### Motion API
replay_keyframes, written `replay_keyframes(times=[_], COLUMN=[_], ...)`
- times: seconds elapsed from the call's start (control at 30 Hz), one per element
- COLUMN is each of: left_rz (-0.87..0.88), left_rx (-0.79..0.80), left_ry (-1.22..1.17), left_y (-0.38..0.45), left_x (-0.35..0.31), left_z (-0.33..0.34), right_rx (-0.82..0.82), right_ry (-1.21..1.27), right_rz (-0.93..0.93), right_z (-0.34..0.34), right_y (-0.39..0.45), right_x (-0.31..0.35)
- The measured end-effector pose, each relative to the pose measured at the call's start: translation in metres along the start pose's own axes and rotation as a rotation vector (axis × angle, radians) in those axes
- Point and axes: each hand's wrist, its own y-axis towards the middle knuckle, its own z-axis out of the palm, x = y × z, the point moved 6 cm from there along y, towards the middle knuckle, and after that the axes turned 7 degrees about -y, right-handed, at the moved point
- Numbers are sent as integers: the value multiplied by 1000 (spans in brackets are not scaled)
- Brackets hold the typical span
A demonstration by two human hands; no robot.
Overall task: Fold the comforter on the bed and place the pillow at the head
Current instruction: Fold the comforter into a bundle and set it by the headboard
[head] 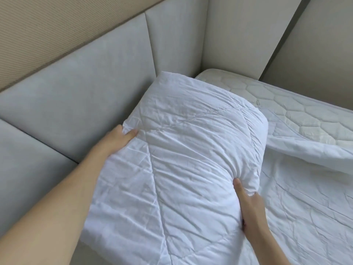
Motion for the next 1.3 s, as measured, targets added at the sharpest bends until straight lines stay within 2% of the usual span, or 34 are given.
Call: replay_keyframes(times=[0.1,0.2,0.23,0.3,0.37,0.53,0.67,0.83,0.97,1.07,1.2,1.3], left_rz=[2,238,353,519,545,455,392,295,316,304,291,378], left_rx=[-135,-329,-343,-257,-160,-237,-267,-337,-338,-306,-183,-152], left_ry=[181,286,326,469,614,718,747,590,558,533,517,469], left_y=[-2,-26,-40,-69,-88,-94,-111,-155,-165,-154,-163,-199], left_x=[6,-26,-37,-49,-37,33,58,85,107,116,107,84], left_z=[21,24,30,53,76,77,66,47,47,47,39,11], right_rx=[-92,-183,-151,-68,-26,12,31,46,69,40,51,17], right_ry=[-154,-489,-615,-862,-1056,-1210,-1268,-1146,-1144,-1194,-1284,-1256], right_rz=[-92,-342,-476,-729,-839,-733,-708,-591,-661,-576,-519,-505], right_z=[-12,-4,12,53,79,83,86,87,101,110,108,87], right_y=[11,0,-10,-29,-25,24,32,-31,-114,-128,-130,-158], right_x=[11,60,81,111,108,70,69,66,1,-40,-27,11])
